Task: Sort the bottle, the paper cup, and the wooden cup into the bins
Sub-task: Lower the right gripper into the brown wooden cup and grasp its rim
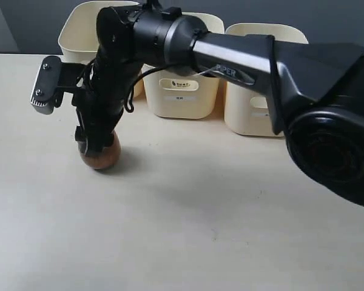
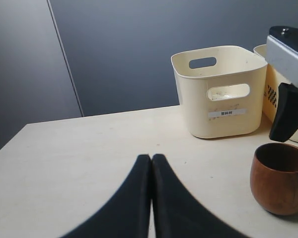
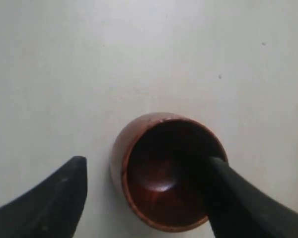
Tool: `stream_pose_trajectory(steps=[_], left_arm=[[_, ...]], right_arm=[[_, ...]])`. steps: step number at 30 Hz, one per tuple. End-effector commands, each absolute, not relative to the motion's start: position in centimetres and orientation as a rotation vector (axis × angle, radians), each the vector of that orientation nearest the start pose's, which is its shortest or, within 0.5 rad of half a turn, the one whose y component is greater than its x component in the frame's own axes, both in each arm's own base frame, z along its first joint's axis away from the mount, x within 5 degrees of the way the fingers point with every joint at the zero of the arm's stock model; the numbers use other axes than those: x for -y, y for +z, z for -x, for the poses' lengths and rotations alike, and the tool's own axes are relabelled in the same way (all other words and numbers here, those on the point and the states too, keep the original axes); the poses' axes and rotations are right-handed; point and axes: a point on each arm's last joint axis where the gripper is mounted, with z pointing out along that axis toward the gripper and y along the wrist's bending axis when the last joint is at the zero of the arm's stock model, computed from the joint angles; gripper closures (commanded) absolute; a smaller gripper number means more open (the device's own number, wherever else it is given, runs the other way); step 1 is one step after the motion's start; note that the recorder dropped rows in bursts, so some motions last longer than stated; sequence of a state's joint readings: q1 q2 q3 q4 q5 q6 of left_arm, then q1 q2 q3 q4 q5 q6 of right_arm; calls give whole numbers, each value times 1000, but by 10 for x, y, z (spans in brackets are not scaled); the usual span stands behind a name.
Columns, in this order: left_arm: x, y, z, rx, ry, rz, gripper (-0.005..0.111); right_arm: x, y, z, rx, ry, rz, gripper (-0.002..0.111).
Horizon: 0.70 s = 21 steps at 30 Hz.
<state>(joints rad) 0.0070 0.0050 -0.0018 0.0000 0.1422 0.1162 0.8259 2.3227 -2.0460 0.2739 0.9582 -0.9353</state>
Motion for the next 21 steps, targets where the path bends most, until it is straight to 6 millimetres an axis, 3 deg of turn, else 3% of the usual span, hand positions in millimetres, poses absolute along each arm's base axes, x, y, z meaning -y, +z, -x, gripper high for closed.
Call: stream_pose_trajectory(steps=[1, 15, 17, 19, 21], left_arm=[[0, 201, -56, -1617, 94, -87, 107], [0, 201, -56, -1617, 94, -87, 107], [0, 201, -56, -1617, 94, -87, 107], [0, 201, -56, -1617, 94, -87, 107], [0, 201, -56, -1617, 94, -87, 107]], right_arm=[[-391, 185, -332, -1826, 313, 1986, 44], [-396, 152, -336, -1869, 342, 1981, 46], [-396, 147, -336, -1876, 337, 1990, 54], [-396, 143, -336, -1880, 330, 2001, 69], [-395, 143, -337, -1876, 315, 2008, 98]])
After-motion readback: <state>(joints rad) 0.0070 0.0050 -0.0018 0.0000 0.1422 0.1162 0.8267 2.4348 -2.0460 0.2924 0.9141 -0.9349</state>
